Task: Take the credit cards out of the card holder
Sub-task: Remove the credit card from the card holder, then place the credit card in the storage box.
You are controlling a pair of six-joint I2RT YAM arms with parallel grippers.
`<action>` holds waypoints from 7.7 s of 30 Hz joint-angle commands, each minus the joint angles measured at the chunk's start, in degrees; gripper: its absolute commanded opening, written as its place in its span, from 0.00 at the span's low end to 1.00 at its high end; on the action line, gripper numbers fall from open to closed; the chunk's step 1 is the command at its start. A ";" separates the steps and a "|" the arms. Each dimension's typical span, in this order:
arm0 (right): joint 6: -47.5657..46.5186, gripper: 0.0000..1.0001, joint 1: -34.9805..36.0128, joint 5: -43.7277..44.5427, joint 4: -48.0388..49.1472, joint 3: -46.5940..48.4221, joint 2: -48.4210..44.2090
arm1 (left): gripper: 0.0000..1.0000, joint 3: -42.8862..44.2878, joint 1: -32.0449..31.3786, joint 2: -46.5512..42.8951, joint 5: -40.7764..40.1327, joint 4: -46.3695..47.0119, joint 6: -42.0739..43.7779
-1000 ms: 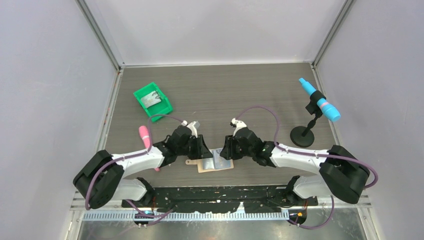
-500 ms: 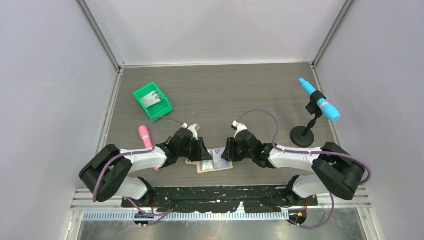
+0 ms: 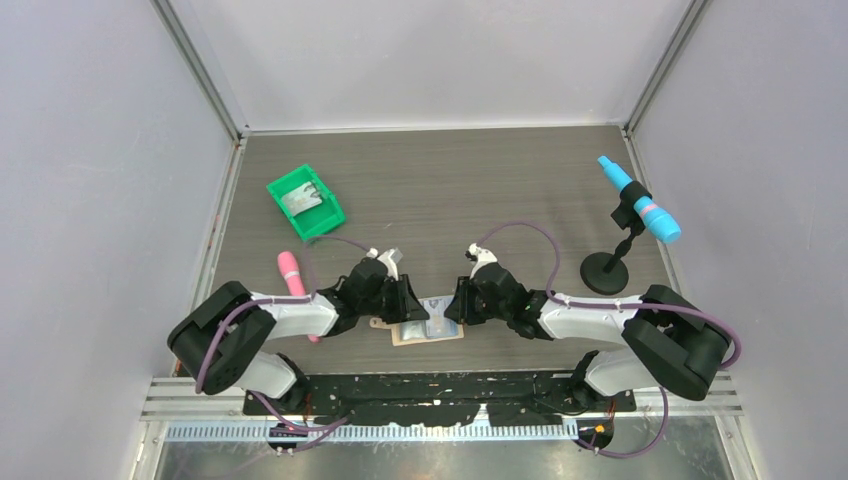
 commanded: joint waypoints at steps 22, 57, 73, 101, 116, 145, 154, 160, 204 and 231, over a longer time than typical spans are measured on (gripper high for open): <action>0.82 0.25 -0.72 0.90 -0.75 -2.74 0.12 | 0.00 -3.57 -0.61 2.19 3.78 16.23 -7.45; -1.32 0.33 -1.68 -0.59 -7.91 0.86 -10.38 | 0.00 -3.77 0.18 -14.73 -0.48 -6.79 -2.16; 0.78 0.28 2.34 -4.18 2.62 3.58 3.49 | 0.00 -4.21 0.18 -13.12 1.75 -2.01 -3.86; 1.40 0.26 2.70 -1.71 2.51 0.13 4.64 | 0.00 -1.76 0.18 -21.06 -3.49 -14.69 0.33; -16.46 0.49 0.44 -14.96 -7.59 1.76 -24.42 | 0.00 10.02 0.53 -38.56 3.21 -41.03 17.33; -13.88 0.08 -1.30 -39.65 1.16 7.83 -16.72 | 0.00 6.62 0.53 -35.86 25.96 -26.95 16.63; -9.81 0.05 -1.37 -38.09 5.00 5.00 -20.90 | 0.14 8.03 0.61 -38.25 20.44 -30.19 16.63; -3.88 0.05 -2.27 -33.68 8.28 2.95 -24.72 | 0.62 7.62 0.79 -41.16 15.01 -31.24 14.82; 14.49 0.60 -2.88 -6.86 16.43 -9.06 -39.52 | 0.00 5.11 6.20 -43.46 3.74 -11.99 0.93; -5.84 0.95 -2.89 -0.97 -17.18 -1.77 -53.76 | 0.00 50.25 54.75 -0.78 5.51 -55.26 23.05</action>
